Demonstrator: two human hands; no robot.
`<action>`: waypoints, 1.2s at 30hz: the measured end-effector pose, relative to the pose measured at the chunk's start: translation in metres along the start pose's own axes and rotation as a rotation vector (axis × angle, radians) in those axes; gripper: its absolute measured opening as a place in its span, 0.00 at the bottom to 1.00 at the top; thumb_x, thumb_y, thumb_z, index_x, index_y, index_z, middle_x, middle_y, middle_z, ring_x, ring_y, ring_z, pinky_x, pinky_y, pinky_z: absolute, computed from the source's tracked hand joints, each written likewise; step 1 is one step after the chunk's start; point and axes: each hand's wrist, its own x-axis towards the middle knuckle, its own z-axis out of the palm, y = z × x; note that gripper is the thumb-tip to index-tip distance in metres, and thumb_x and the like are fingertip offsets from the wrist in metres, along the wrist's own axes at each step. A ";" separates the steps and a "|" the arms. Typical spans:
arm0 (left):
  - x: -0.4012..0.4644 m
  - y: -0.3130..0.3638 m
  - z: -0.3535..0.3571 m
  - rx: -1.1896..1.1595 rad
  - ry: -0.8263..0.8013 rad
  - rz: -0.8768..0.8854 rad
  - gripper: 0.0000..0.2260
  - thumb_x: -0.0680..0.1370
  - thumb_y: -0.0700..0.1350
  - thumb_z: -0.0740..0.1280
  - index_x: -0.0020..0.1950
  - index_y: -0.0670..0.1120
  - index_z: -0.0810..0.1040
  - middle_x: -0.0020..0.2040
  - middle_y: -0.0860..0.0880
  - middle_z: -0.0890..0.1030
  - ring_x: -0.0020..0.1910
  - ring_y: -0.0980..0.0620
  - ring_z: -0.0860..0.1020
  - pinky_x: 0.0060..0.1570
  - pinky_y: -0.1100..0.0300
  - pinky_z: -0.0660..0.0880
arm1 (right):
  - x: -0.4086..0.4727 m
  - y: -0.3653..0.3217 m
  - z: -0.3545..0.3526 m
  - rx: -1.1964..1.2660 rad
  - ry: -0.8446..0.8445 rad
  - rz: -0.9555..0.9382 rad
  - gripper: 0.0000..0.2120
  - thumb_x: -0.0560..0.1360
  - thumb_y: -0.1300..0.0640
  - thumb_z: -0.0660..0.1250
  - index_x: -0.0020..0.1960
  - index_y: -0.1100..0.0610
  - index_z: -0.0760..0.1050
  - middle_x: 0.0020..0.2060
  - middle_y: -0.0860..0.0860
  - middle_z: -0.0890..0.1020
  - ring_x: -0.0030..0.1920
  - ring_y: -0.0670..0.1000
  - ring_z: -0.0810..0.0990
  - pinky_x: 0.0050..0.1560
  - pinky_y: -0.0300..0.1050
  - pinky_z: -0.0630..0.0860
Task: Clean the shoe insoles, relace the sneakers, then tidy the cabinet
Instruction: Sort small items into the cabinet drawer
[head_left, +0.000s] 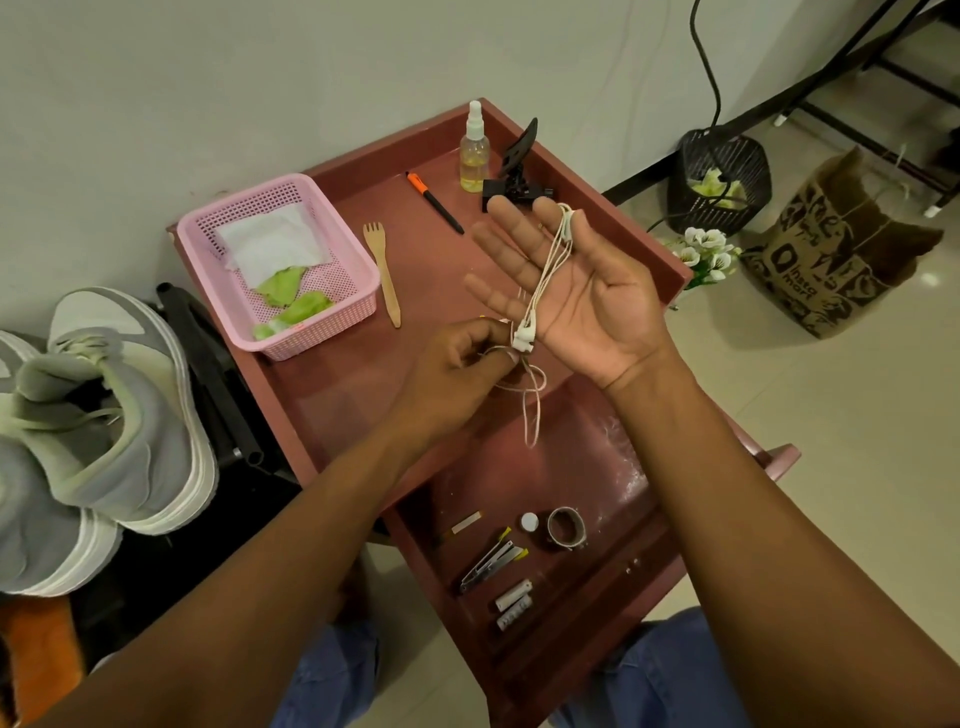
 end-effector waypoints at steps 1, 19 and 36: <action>-0.001 0.002 0.001 -0.012 -0.009 -0.006 0.07 0.82 0.33 0.65 0.53 0.37 0.83 0.43 0.40 0.86 0.42 0.49 0.83 0.48 0.59 0.79 | 0.000 -0.001 -0.001 0.001 0.006 -0.015 0.19 0.88 0.51 0.48 0.64 0.60 0.73 0.71 0.62 0.74 0.77 0.64 0.66 0.77 0.72 0.56; -0.004 0.021 -0.043 -0.443 -0.151 -0.037 0.09 0.76 0.46 0.68 0.45 0.40 0.83 0.46 0.40 0.82 0.47 0.44 0.80 0.56 0.52 0.76 | -0.008 0.008 -0.001 -1.278 0.341 0.006 0.09 0.87 0.53 0.57 0.61 0.56 0.72 0.39 0.59 0.85 0.28 0.53 0.81 0.26 0.44 0.74; 0.009 0.006 -0.054 -0.149 0.470 -0.104 0.16 0.85 0.50 0.63 0.40 0.46 0.79 0.26 0.50 0.69 0.26 0.53 0.67 0.33 0.58 0.69 | -0.014 -0.016 0.004 -0.365 -0.219 0.345 0.19 0.85 0.48 0.54 0.49 0.60 0.76 0.21 0.46 0.58 0.20 0.43 0.50 0.24 0.42 0.47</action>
